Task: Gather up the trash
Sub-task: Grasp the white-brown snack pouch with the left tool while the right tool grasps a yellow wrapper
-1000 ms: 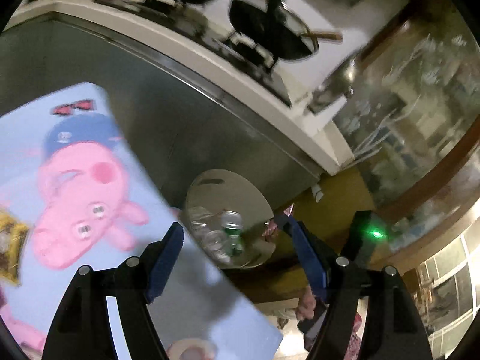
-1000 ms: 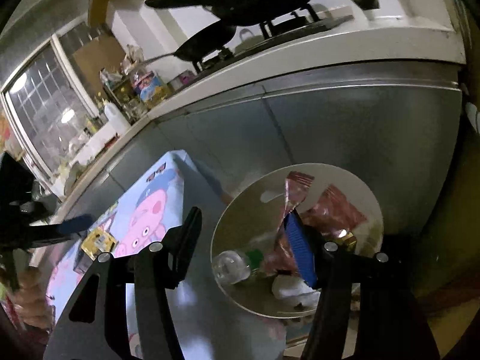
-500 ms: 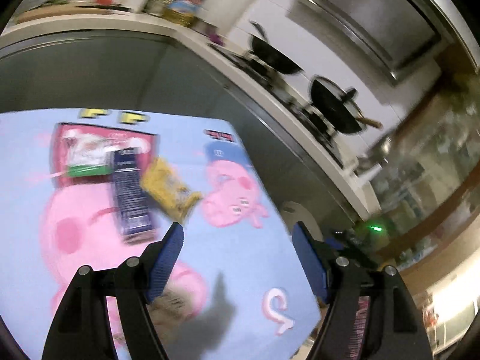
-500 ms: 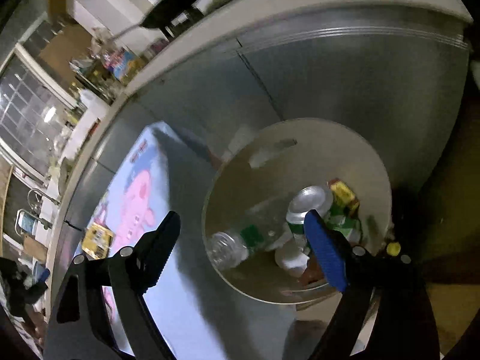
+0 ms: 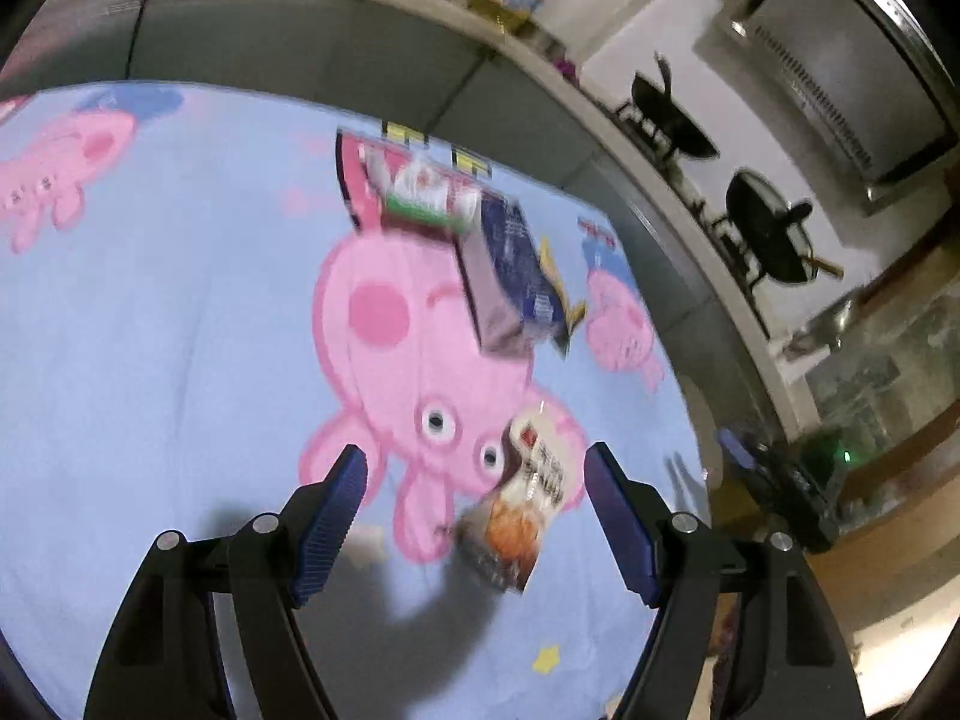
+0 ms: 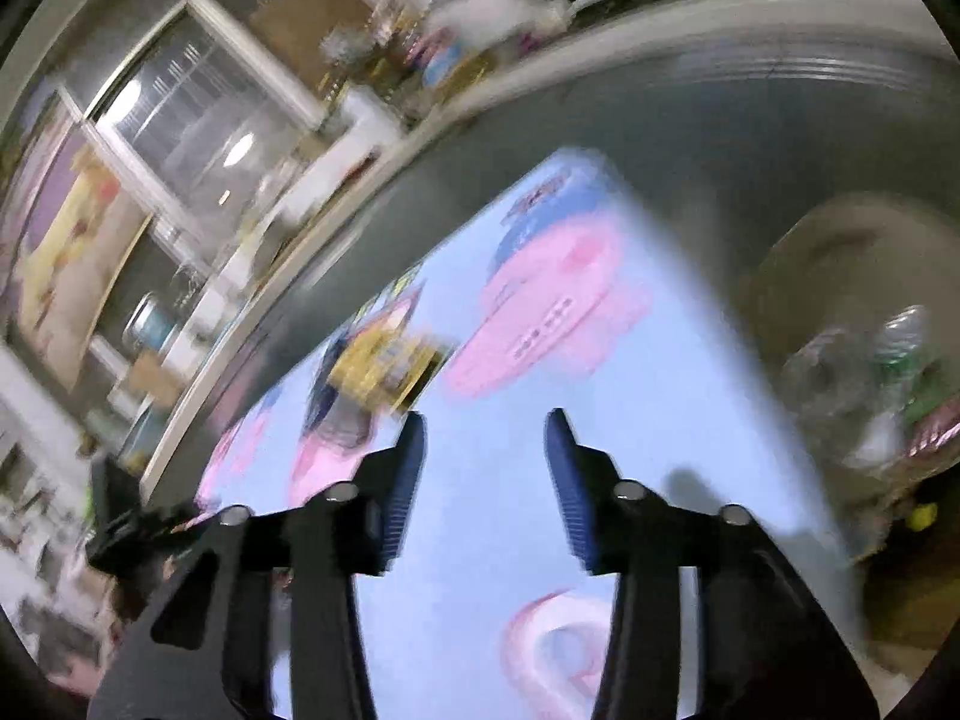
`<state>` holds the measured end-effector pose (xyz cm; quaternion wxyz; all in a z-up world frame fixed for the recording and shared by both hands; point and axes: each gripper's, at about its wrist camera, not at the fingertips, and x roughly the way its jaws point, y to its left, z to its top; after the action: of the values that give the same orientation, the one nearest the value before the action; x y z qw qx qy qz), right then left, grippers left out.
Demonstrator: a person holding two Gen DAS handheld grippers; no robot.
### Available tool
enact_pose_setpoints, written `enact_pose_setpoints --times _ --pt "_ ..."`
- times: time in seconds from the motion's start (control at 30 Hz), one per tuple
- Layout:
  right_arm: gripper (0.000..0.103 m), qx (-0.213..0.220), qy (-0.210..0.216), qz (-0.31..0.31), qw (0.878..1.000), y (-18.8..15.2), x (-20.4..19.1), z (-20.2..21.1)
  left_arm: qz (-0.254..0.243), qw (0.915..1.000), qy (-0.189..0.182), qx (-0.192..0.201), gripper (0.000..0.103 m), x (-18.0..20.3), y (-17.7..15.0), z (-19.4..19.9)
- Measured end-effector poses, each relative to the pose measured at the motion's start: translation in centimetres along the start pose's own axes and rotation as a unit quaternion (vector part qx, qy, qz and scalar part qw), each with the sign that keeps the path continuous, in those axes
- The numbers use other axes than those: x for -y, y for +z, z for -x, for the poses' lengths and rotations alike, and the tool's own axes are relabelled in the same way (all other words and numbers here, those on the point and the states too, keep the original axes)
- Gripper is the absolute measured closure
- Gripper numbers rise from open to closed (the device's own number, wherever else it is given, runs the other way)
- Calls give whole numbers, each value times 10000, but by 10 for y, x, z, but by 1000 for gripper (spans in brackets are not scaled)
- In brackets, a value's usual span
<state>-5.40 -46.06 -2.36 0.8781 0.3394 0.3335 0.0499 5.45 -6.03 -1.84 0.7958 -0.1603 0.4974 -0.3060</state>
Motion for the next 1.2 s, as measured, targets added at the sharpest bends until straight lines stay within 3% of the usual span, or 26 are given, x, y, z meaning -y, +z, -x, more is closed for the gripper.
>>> enact_pose_setpoints --times 0.1,0.27,0.4,0.5,0.57,0.77,0.93,0.97,1.07,1.2 --pt "81 -759 372 198 9962 -35 -36 -50 -11 9994 -171 -284 29 -2 -12 -16" --pt "84 -1322 360 819 9872 -74 -83 -91 17 9978 -319 -580 29 -5 -20 -35" --pt "84 -1522 195 988 9832 -86 -98 -109 -422 9960 -353 -701 29 10 -5 -51" --pt "88 -1444 148 978 9846 -87 -103 -117 -823 9912 -334 -979 41 22 -1 -72" --pt "91 -1369 113 965 9858 -89 -101 -119 -765 9866 -480 -1360 50 21 -2 -91" --pt "96 -1212 113 1123 9862 -88 -101 -125 -694 9804 -927 -1592 52 22 -19 -90" --pt "96 -1181 160 1140 9863 -86 -105 -133 -381 9825 -1094 -1461 53 15 -34 -84" --pt "96 -1188 211 1114 9864 -87 -106 -134 -336 9839 -1071 -1389 57 14 -36 -83" --pt "93 -1168 288 1102 9866 -87 -108 -136 -346 9893 -687 -1237 86 11 -37 -82" --pt "92 -1334 724 655 9862 -77 -95 -138 -54 9919 -708 -1051 89 -5 -34 -72"
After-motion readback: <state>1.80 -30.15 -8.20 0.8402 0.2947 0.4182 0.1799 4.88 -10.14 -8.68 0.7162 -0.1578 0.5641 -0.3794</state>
